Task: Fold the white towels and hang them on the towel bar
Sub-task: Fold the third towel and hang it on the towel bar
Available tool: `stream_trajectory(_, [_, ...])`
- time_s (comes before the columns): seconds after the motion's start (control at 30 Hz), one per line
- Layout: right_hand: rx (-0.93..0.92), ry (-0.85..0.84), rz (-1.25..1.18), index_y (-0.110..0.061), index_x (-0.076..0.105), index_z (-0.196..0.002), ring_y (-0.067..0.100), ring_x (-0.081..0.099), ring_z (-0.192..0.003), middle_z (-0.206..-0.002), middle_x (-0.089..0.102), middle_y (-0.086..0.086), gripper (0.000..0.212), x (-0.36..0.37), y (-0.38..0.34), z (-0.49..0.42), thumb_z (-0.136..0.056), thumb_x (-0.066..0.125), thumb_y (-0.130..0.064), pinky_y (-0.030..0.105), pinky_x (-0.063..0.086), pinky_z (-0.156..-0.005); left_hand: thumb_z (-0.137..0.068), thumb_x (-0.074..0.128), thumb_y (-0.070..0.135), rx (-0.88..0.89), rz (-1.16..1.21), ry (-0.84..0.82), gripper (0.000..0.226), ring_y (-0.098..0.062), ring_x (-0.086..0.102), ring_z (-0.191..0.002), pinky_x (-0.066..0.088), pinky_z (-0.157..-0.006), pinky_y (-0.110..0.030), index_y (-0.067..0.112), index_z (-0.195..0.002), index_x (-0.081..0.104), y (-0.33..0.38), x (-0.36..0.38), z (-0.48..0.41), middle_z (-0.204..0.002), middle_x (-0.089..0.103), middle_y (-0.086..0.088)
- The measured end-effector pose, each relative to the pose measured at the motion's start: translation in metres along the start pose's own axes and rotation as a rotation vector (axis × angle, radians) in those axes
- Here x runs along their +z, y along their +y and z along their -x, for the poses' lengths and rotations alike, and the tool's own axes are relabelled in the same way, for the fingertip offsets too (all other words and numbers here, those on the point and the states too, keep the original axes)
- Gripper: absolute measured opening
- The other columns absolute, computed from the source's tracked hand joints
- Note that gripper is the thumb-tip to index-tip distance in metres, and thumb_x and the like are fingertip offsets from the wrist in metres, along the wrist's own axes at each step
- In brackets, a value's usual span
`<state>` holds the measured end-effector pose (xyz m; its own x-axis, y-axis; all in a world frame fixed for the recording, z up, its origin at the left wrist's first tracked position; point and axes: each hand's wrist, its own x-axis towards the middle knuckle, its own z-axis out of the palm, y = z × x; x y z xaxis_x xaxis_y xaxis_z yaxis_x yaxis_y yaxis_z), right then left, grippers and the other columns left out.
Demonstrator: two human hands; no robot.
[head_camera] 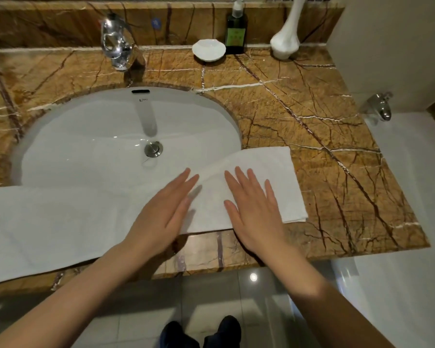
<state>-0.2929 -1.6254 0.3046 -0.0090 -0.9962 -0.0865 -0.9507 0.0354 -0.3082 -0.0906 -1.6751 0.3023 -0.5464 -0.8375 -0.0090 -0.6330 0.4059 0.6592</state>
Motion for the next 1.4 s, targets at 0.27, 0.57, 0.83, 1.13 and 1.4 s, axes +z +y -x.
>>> stream_trajectory(0.27, [0.071, -0.068, 0.195, -0.032, -0.001, -0.152, 0.022, -0.009, -0.148, -0.161, -0.003, -0.006, 0.059, 0.01, 0.002, 0.014, -0.095, 0.003, -0.048, 0.056, 0.0, -0.117, -0.089, -0.004, 0.058, -0.197, -0.508, -0.144, 0.068, -0.02, 0.011, -0.146, 0.004, -0.117, -0.04, 0.033, -0.15, 0.012, -0.026, -0.011, 0.022, -0.159, 0.015, -0.002])
stream_trajectory(0.57, [0.185, -0.052, 0.167, -0.036, 0.01, -0.151, 0.016, -0.008, -0.148, -0.161, 0.006, -0.006, 0.061, -0.005, 0.023, 0.048, -0.093, 0.007, -0.053, 0.056, -0.001, -0.117, -0.094, 0.009, 0.053, -0.282, -0.529, -0.036, 0.061, -0.021, 0.02, -0.144, 0.013, -0.116, -0.045, 0.03, -0.147, 0.029, -0.053, -0.044, 0.051, -0.155, 0.029, -0.003])
stream_trajectory(0.83, [0.089, -0.072, 0.156, -0.044, -0.003, -0.149, 0.015, -0.015, -0.146, -0.16, -0.008, -0.009, 0.059, 0.014, -0.016, 0.018, -0.093, 0.007, -0.06, 0.053, -0.006, -0.117, -0.093, 0.003, 0.055, -0.38, -0.565, -0.024, 0.066, -0.022, 0.02, -0.144, 0.009, -0.117, -0.045, 0.029, -0.148, 0.029, -0.078, -0.059, 0.073, -0.155, 0.028, -0.003])
stream_trajectory(1.13, [0.168, -0.081, 0.146, -0.04, 0.002, -0.151, 0.014, -0.016, -0.146, -0.161, -0.005, -0.005, 0.066, 0.007, -0.015, 0.026, -0.089, 0.005, -0.064, 0.055, -0.006, -0.116, -0.093, 0.005, 0.054, -0.336, -0.404, 0.05, 0.064, -0.017, 0.017, -0.145, 0.006, -0.118, -0.038, 0.029, -0.147, 0.031, -0.085, -0.078, 0.089, -0.156, 0.025, 0.0])
stream_trajectory(1.4, [-0.335, -0.118, -0.043, -0.036, 0.016, -0.15, 0.012, -0.01, -0.147, -0.161, 0.007, -0.006, 0.053, 0.051, -0.175, -0.016, -0.098, 0.018, -0.047, 0.045, -0.007, -0.118, -0.094, 0.01, 0.049, -0.406, -0.497, 0.082, 0.062, -0.019, 0.012, -0.146, 0.01, -0.118, -0.045, 0.027, -0.148, 0.026, -0.158, -0.143, 0.131, -0.157, 0.019, -0.003])
